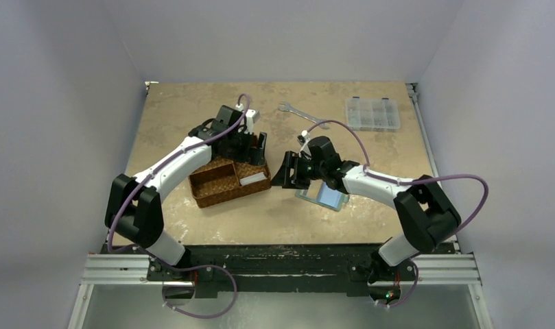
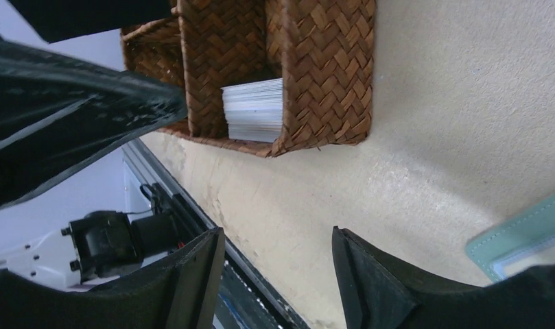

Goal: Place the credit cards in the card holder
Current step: Pick up the credit card from the storage box.

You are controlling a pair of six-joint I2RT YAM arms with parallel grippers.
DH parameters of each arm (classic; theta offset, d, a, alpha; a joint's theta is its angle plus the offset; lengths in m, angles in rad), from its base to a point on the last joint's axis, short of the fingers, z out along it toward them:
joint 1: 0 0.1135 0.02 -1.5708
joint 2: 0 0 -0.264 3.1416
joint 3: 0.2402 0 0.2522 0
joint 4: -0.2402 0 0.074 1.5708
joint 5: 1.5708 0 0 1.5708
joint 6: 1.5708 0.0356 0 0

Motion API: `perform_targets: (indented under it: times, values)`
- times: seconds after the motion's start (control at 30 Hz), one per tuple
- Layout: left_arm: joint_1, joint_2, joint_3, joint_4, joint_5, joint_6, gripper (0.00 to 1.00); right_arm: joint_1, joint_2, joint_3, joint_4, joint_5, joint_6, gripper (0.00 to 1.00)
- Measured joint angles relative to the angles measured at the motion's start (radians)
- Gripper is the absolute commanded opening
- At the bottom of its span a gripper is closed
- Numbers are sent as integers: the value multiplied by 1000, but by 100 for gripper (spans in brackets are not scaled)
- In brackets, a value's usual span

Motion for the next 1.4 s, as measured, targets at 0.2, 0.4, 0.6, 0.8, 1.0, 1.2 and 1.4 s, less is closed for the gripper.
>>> perform_targets:
  times: [0.2, 0.4, 0.6, 0.8, 1.0, 1.2, 1.4]
  values:
    - [19, 10, -22, 54, 57, 0, 95, 8, 53, 0, 60, 19, 69, 66]
    - [39, 53, -50, 121, 145, 1, 95, 7, 55, -3, 87, 13, 69, 68]
    - [40, 77, -66, 164, 185, -2, 95, 0, 55, -16, 84, 8, 58, 71]
    - [41, 61, -74, 152, 178, -3, 95, -105, 14, -25, -10, 1, -3, 83]
    - [41, 40, -74, 105, 177, 5, 90, -254, -87, 49, -188, 47, -161, 84]
    - [41, 37, -90, 50, 161, 60, 89, -245, -270, 17, -164, 80, -284, 84]
    - [13, 39, -35, -42, 134, 131, 95, -244, -353, 89, -251, 104, -353, 83]
